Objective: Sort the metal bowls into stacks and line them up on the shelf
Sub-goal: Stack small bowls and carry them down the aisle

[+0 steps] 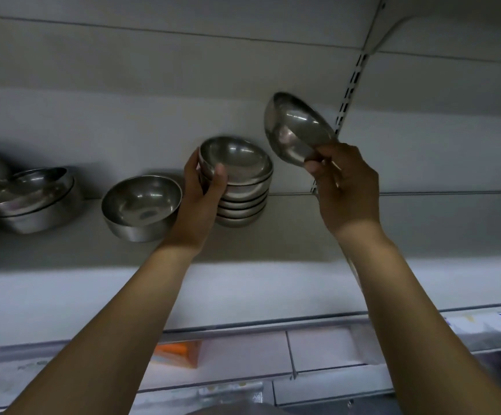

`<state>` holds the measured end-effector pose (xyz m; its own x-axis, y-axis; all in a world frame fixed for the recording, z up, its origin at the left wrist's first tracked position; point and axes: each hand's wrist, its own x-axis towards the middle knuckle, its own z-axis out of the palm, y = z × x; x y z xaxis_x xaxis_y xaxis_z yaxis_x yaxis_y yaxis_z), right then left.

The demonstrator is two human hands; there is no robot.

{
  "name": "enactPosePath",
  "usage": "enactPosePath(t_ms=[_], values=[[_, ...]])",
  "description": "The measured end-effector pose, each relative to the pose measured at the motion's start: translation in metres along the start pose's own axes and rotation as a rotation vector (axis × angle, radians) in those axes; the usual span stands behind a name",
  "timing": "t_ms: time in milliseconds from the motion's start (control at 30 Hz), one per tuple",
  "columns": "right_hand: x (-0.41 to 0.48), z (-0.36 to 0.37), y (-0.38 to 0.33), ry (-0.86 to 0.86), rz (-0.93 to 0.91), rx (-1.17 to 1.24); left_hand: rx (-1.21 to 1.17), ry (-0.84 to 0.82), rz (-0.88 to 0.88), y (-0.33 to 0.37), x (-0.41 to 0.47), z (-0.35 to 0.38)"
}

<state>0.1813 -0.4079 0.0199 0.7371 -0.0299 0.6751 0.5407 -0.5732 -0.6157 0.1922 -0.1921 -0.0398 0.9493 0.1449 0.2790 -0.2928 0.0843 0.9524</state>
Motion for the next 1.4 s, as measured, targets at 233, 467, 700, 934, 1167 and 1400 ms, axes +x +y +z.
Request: enactPosePath(t_ms=[233, 467, 700, 934, 1167, 1400], values=[[0.02, 0.038, 0.001, -0.206, -0.23, 0.055, -0.029, 0.103, -0.081, 0.0, 0.005, 0.004], [0.025, 0.056, 0.012, -0.353, -0.272, 0.119, -0.044, 0.036, -0.139, -0.001, 0.006, 0.001], [0.015, 0.051, 0.011, -0.274, -0.057, 0.259, -0.061, 0.059, -0.077, 0.003, 0.012, 0.003], [-0.006, 0.078, 0.019, -0.2, 0.407, 0.571, -0.082, 0.086, -0.076, -0.004, 0.018, 0.01], [-0.01, 0.095, 0.015, -0.343, 0.598, 0.829, -0.133, 0.123, -0.088, -0.015, 0.017, 0.01], [-0.022, 0.095, 0.002, -0.179, 0.724, 0.895, -0.173, 0.117, -0.051, -0.015, 0.005, 0.022]])
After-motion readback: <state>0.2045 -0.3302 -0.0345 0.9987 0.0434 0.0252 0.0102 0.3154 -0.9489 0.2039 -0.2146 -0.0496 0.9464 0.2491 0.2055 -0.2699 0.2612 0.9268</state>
